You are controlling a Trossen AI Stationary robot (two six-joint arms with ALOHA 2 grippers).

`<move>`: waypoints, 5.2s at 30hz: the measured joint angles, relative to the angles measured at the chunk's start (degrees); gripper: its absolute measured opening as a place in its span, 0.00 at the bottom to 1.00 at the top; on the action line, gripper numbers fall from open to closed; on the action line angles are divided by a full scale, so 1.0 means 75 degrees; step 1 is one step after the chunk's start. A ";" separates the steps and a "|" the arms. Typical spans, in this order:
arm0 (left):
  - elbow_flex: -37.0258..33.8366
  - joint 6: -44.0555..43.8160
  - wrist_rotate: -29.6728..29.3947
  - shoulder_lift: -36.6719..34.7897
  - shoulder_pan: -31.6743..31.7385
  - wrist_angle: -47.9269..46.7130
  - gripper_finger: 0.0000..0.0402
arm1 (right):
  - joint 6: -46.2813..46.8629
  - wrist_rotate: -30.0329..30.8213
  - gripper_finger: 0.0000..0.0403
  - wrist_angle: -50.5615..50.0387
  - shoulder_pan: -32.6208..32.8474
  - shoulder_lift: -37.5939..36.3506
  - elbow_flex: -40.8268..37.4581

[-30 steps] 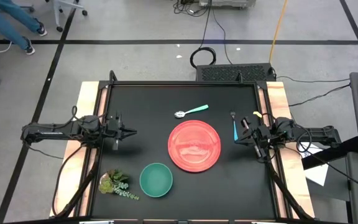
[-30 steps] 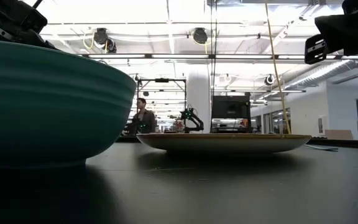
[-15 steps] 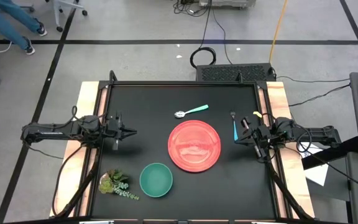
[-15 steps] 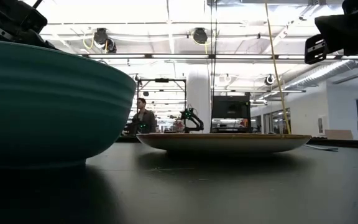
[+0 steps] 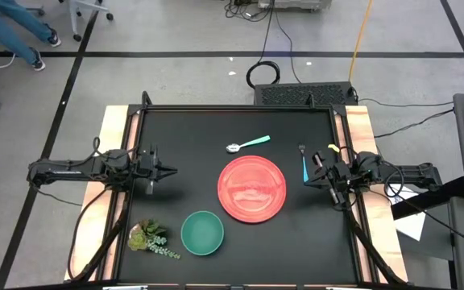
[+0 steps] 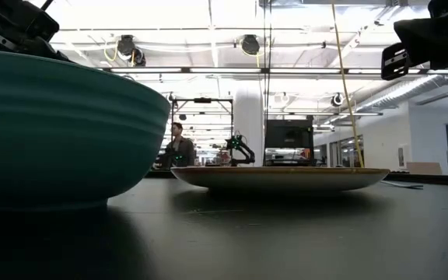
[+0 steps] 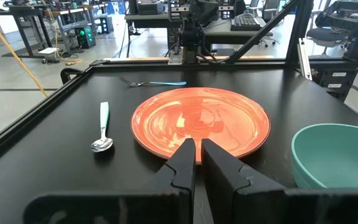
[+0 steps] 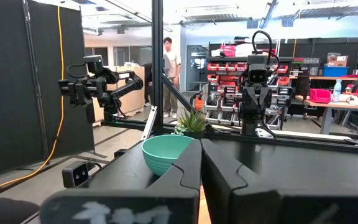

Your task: Set table place

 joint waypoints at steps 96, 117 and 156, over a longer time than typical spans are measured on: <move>0.0000 -0.0695 0.0653 0.0005 0.0000 0.1683 0.08 | -0.0221 0.0002 0.00 -0.0006 0.0000 0.0002 0.0001; 0.0991 -0.0792 0.1584 0.2096 -0.0079 0.2551 0.08 | -0.0694 0.0008 0.00 -0.0006 -0.0003 0.0003 0.0000; 0.2119 -0.0356 0.2008 0.5626 -0.1872 0.4134 0.08 | -0.0667 0.0028 0.00 -0.0003 -0.0006 0.0005 0.0001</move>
